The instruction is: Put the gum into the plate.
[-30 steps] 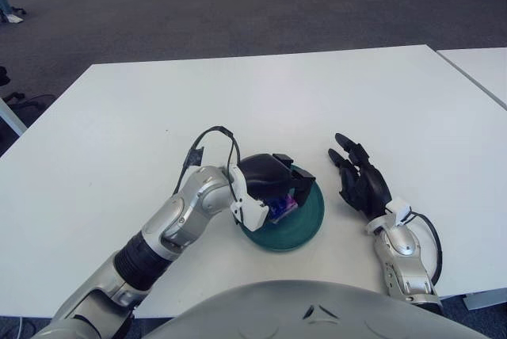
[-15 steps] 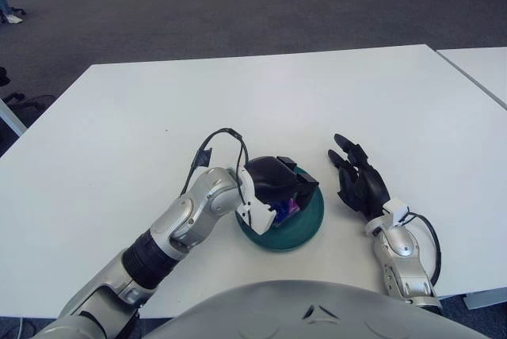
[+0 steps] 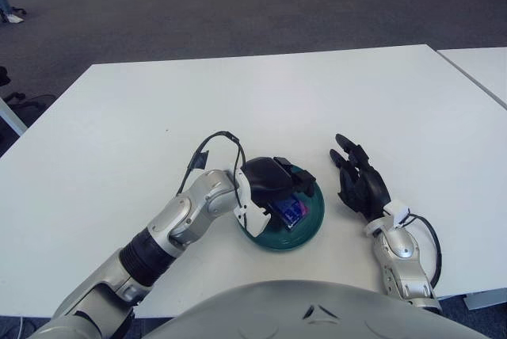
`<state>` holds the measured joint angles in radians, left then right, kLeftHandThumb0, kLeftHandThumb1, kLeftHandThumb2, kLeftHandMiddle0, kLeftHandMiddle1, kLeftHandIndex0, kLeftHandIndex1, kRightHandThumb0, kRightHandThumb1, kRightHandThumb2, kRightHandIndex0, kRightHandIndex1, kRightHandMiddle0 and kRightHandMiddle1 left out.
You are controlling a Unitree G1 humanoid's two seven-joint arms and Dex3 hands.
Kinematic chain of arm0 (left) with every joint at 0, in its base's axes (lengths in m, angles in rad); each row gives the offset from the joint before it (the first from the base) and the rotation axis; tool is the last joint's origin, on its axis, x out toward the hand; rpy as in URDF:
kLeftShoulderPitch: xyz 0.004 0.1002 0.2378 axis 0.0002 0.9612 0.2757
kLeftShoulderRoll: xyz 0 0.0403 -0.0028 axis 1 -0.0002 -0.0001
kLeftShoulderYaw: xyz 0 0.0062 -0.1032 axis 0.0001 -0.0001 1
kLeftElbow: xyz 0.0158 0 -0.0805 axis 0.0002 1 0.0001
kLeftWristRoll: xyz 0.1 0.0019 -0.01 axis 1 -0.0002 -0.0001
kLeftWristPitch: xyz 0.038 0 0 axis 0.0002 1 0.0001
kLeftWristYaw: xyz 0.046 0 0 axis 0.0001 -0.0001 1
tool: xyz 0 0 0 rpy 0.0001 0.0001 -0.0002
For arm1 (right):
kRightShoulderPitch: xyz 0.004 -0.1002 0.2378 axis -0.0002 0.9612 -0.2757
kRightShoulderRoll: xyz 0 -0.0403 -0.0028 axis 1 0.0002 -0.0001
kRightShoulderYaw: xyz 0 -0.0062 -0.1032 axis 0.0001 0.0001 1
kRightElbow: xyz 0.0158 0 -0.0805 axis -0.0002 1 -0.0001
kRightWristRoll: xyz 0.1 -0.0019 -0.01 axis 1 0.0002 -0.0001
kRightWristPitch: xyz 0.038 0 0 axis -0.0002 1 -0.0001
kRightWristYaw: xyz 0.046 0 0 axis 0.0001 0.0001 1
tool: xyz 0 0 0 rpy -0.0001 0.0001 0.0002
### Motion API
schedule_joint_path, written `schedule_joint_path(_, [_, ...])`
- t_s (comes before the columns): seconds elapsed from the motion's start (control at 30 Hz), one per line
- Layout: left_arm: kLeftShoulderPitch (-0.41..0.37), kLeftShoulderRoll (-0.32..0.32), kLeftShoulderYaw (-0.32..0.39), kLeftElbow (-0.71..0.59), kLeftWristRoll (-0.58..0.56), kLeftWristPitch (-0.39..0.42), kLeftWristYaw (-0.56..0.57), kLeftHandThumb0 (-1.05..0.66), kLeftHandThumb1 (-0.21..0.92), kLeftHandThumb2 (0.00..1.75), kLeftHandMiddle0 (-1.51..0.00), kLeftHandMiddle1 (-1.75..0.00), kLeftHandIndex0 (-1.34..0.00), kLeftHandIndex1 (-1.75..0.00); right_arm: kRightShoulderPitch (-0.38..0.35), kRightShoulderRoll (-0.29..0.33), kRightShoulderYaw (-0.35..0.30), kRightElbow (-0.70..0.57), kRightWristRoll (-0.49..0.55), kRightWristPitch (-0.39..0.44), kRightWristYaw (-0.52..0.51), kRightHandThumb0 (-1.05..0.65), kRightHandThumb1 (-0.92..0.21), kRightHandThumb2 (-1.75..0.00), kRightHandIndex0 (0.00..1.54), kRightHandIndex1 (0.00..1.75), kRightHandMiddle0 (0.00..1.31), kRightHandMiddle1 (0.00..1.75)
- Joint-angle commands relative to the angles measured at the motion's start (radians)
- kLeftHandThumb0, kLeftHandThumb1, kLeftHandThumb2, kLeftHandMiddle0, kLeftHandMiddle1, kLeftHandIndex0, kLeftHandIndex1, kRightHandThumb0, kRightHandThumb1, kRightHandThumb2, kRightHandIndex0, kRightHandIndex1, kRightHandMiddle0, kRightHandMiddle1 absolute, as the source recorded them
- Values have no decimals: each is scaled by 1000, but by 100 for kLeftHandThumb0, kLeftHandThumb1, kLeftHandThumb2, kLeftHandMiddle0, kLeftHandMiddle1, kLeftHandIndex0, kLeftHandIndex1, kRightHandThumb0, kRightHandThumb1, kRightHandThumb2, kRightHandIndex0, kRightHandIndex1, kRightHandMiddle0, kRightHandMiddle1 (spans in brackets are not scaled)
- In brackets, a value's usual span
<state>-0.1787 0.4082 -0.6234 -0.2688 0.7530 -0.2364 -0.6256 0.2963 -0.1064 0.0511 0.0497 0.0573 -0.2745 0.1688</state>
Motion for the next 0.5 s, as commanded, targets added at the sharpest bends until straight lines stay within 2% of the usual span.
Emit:
schedule_joint_path(0.0, [-18, 14, 18, 1, -16, 7, -21, -97, 92, 30, -21, -8, 0, -40, 37, 1, 7, 55, -16, 18, 2, -62, -92, -74, 22, 1, 0, 31])
schedule_joint_path(0.07, [-26, 23, 20, 3, -32, -7, -33, -100, 92, 30, -19, -5, 0, -35, 36, 1, 7, 61, -17, 6, 3, -61, -92, -75, 22, 1, 0, 32])
schedule_joint_path(0.2, [-50, 50, 24, -2, -62, -34, -69, -104, 92, 32, -5, -1, 0, -9, 36, 3, 5, 59, 1, 23, 13, -61, -92, -78, 23, 1, 0, 38])
schedule_joint_path(0.47, [-54, 66, 40, -22, -66, -31, -89, -105, 92, 36, 0, 0, 0, 0, 31, 9, -7, 51, 66, 80, 51, -64, -92, -80, 23, 0, 0, 40])
